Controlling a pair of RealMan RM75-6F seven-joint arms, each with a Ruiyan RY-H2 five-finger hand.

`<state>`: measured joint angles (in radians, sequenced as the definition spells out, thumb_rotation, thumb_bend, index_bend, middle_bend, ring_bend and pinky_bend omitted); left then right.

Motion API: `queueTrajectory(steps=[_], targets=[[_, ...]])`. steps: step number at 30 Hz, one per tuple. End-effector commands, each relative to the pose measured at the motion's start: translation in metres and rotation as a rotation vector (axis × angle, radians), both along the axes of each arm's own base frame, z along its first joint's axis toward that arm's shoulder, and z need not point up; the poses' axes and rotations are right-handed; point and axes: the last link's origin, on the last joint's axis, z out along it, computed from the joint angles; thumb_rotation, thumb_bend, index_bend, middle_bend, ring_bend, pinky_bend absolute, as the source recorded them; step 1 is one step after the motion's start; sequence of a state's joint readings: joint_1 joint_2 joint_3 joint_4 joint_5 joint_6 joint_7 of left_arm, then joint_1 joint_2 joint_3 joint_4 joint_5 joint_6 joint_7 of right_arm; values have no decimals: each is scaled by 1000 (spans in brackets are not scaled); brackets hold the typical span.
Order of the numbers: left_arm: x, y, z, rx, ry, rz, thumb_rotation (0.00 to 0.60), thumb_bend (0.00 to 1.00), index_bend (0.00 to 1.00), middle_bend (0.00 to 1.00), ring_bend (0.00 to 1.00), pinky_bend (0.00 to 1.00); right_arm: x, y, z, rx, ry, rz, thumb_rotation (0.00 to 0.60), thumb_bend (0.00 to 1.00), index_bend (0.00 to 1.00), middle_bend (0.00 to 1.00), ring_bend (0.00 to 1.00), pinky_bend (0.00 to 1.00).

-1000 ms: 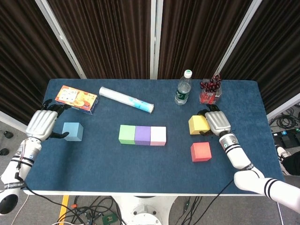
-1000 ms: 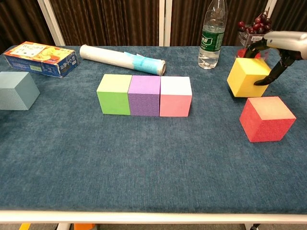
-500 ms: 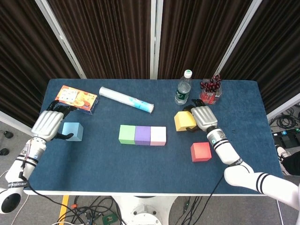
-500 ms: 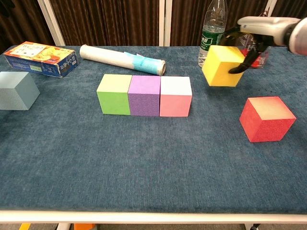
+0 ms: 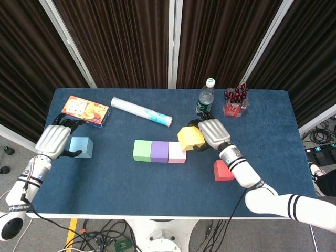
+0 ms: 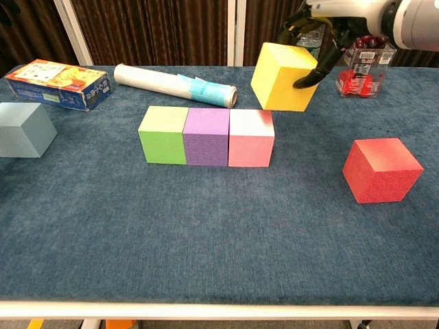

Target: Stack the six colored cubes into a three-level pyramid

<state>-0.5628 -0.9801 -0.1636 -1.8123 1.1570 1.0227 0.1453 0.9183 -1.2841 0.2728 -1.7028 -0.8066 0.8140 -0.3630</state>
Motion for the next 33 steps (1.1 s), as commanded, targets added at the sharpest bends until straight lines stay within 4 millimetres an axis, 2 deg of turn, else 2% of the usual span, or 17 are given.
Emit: queueTrajectory(steps=[1,12,26,33], targets=[[1,0,0,0,-2,-2,600,151,184,219,177,44,20,11,0,-7,5,8,600,135,331,329,84,0],[2,-1,0,3,-13,-9,600,151,184,218,177,44,46,28,-27,-3,28,-39,600,133,331,347,92,0],[-3,-3,2,8,-19,3,600,151,184,218,177,44,58,22,-48,9,19,-58,600,130,330,337,92,0],[-5,-2,2,10,-20,9,600,151,184,219,177,45,62,20,-55,10,20,-51,600,129,264,320,92,0]])
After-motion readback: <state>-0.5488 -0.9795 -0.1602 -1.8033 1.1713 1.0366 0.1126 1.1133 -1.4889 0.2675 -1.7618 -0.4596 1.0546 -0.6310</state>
